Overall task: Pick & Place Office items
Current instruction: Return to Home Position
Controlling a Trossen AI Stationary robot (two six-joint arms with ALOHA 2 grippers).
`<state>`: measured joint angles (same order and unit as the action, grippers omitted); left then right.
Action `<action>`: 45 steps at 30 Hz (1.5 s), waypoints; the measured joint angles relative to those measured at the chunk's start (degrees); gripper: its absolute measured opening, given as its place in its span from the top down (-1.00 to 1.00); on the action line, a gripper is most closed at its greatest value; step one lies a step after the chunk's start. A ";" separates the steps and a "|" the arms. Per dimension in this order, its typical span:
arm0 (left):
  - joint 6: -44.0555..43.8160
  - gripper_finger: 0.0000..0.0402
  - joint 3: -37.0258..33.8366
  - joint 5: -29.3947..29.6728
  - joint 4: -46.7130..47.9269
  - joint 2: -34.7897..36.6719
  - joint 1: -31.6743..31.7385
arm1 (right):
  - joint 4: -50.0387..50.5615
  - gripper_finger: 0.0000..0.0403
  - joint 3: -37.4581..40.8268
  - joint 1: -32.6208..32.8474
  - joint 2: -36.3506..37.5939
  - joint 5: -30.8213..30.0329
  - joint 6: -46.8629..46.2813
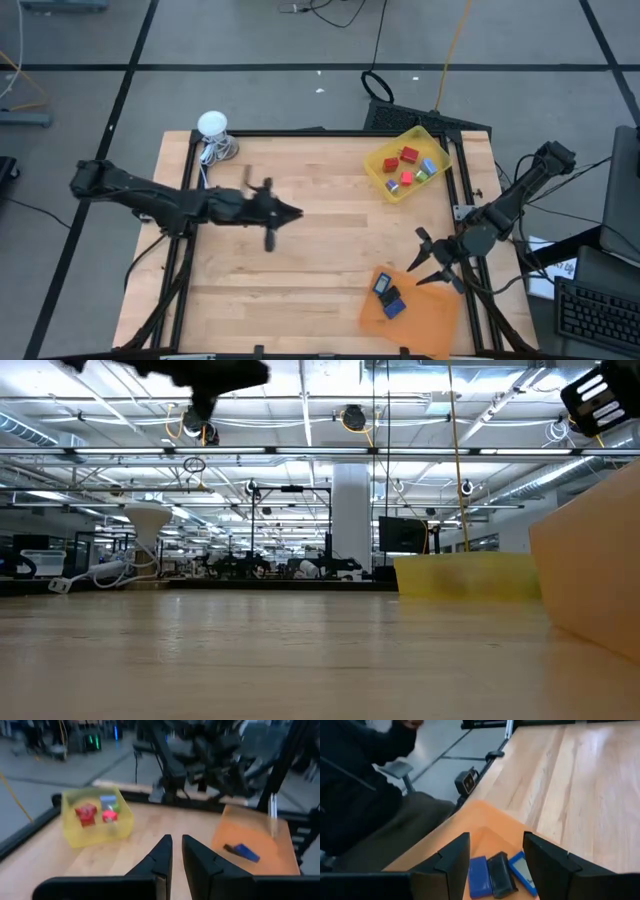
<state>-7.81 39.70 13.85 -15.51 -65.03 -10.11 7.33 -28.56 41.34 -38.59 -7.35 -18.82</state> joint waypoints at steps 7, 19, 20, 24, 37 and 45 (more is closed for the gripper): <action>2.87 0.79 -17.54 0.28 -10.21 20.15 1.12 | -2.81 0.13 0.01 0.00 5.28 -0.07 4.67; 4.11 0.79 -31.88 0.25 -9.47 41.35 1.14 | -0.92 0.14 -0.04 -5.06 30.79 -3.82 18.08; 3.57 0.79 -33.02 0.47 -9.80 42.37 1.14 | -0.24 0.14 -0.04 -5.50 32.91 -4.79 18.10; 2.60 0.79 -36.72 1.64 -10.32 46.45 1.14 | 1.95 0.13 -0.08 -6.23 38.56 -6.41 18.26; 2.64 0.79 -37.59 1.24 4.59 59.31 1.14 | 10.27 0.13 -4.41 -6.29 38.45 -4.60 18.13; 0.36 0.79 -37.59 -0.16 9.23 61.79 1.09 | 9.25 0.16 1.57 -6.25 38.32 -3.06 20.20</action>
<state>-7.46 2.11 13.69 -6.28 -3.24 -9.02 16.58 -26.99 35.09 -0.27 -10.42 1.38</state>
